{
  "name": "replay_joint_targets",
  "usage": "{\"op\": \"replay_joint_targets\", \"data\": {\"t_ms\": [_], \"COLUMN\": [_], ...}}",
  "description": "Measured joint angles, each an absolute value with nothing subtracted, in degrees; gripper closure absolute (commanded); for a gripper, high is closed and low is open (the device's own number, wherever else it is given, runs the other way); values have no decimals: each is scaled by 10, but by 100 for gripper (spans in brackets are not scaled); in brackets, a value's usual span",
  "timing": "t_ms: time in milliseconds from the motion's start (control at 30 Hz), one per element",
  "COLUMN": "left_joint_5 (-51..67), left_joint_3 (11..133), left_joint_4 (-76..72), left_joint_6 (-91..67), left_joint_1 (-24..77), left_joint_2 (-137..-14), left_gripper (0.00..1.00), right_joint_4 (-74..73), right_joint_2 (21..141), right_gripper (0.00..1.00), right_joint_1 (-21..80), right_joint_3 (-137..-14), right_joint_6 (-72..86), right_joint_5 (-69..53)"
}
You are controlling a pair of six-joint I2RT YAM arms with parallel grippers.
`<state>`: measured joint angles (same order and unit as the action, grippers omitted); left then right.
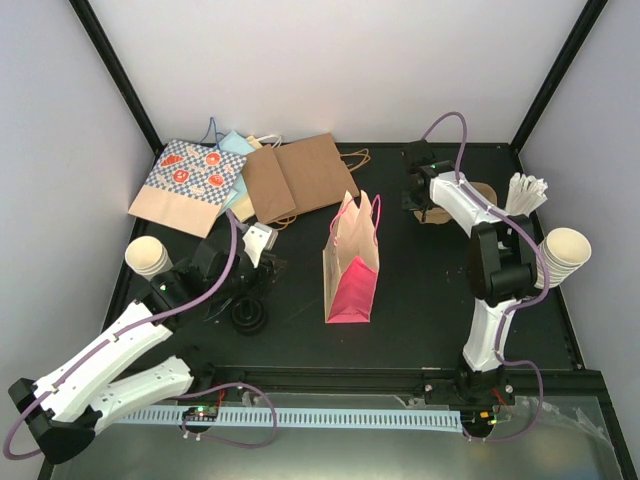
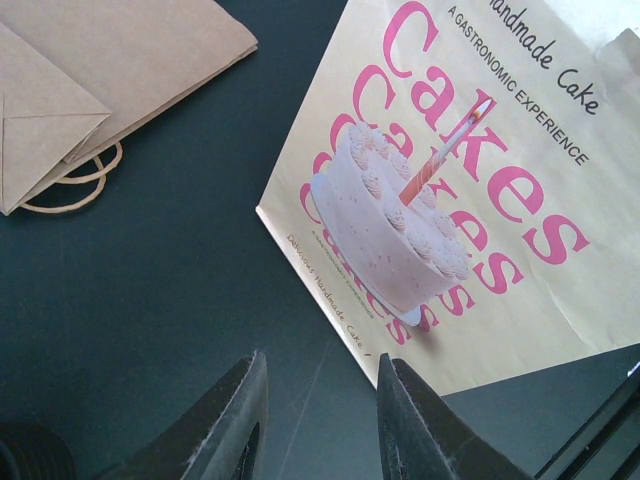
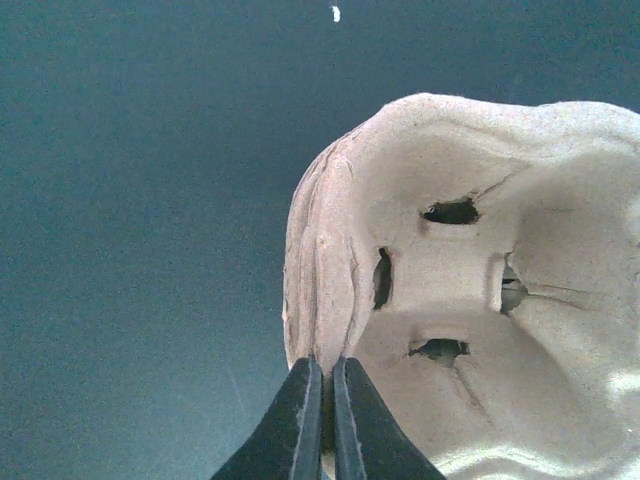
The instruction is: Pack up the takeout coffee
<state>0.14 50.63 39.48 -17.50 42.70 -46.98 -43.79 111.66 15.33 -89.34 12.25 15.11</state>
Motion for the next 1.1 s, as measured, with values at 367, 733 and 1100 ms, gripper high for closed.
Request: {"op": "replay_joint_targets", "data": {"t_ms": [367, 733, 1100], "left_joint_5": [1, 1, 2], "left_joint_3": [507, 507, 515], "left_joint_4": [395, 395, 394], "left_joint_6": [-175, -175, -175], "left_joint_1": [427, 427, 427], "left_joint_2": [-470, -470, -474], "left_gripper": [67, 67, 67], "right_joint_4": [-444, -455, -474], "right_joint_2": [1097, 1097, 1098], "right_gripper": [93, 91, 89], "right_joint_1": [153, 162, 196], "right_joint_3": [-893, -894, -914], "right_joint_6": [117, 114, 112], "right_joint_5": [151, 180, 278]}}
